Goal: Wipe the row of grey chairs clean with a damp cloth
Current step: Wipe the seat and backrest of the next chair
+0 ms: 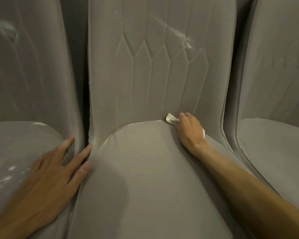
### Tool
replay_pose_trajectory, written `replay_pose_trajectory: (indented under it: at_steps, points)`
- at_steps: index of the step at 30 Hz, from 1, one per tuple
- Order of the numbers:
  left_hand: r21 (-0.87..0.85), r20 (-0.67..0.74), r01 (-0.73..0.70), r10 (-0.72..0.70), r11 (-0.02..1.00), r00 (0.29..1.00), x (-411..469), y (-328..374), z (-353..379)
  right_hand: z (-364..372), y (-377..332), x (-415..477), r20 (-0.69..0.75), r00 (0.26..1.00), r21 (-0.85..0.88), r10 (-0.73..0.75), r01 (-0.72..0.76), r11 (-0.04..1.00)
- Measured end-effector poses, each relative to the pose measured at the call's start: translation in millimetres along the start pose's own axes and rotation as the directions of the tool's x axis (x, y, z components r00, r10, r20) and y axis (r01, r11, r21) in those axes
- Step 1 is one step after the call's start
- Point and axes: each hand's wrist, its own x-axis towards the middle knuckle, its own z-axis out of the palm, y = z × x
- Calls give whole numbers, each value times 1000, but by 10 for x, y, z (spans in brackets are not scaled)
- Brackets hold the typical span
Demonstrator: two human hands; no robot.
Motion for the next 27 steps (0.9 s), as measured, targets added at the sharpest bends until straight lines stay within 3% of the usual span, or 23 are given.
replay_pose_trajectory:
  at_steps: [3,6,8,10,12,14,16,18,21,24,25,27]
  points:
    - [20,-16,-4,4,1000,1000,2,-18,27,61,-357,37,8,1000,15,15,-15,1000]
    - [21,-23,-10,10,1000,1000,14,-27,37,108,-813,61,57,978,193,-201,187,963]
    - [16,-31,-12,13,1000,999,14,-38,53,77,-995,59,103,920,342,-378,324,882]
    - [5,-39,-10,10,1000,999,12,-35,47,45,-936,67,118,887,348,-446,384,855]
    - [-2,-46,-14,14,1000,999,11,-16,35,55,-678,87,82,930,245,-358,329,912]
    - [12,-47,-18,19,1000,999,-1,3,30,68,-413,112,49,986,173,-159,148,974]
    - [35,-52,-17,19,999,998,-13,1,40,83,-444,119,54,997,136,-57,49,990]
    - [56,-46,-23,26,998,999,-21,-2,53,114,-798,49,56,993,186,-103,91,978]
    - [50,-53,-24,27,998,998,-16,-14,49,166,-1365,-125,43,950,268,-309,287,920]
    - [25,-48,-36,37,999,998,2,-34,59,32,-1302,-133,70,869,346,-491,440,828]
    - [16,-52,-36,36,999,998,6,-50,64,-2,-1174,-106,66,858,353,-509,457,816]
    - [15,-62,-38,39,999,997,7,-45,70,13,-888,-26,61,915,271,-399,370,889]
